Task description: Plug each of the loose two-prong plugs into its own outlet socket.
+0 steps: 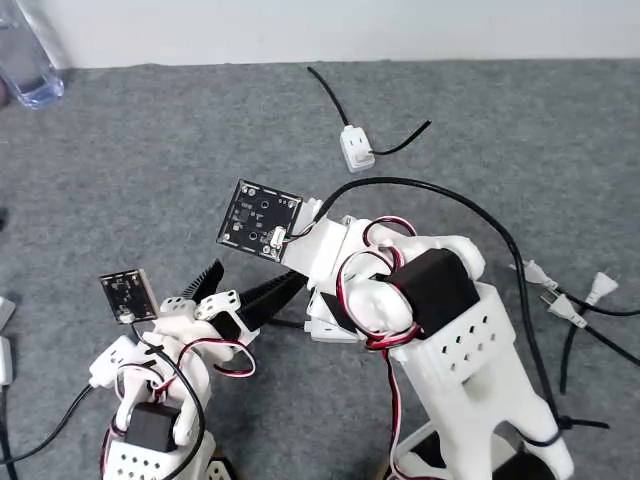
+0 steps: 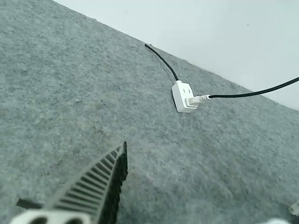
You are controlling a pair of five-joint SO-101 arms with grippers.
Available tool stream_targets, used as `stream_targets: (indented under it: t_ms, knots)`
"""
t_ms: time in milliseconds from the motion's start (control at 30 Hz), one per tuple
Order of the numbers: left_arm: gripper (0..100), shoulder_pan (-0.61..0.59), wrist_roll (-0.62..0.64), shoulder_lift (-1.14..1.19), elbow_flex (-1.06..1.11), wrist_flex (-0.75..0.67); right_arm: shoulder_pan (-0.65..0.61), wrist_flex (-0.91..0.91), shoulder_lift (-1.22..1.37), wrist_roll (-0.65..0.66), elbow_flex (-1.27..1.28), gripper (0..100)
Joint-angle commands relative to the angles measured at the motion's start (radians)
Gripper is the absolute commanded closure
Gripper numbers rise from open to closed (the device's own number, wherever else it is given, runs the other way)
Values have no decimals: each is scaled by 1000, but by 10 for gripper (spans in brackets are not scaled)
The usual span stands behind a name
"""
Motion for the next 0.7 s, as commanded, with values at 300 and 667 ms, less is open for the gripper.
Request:
stream_targets:
  t_ms: [300, 667]
  knots:
    - [436, 11, -3, 12, -4, 21, -13, -122, -42, -18, 40, 991]
    - [436, 26, -3, 9, -4, 38, -12, -124, -42, -14, 38, 991]
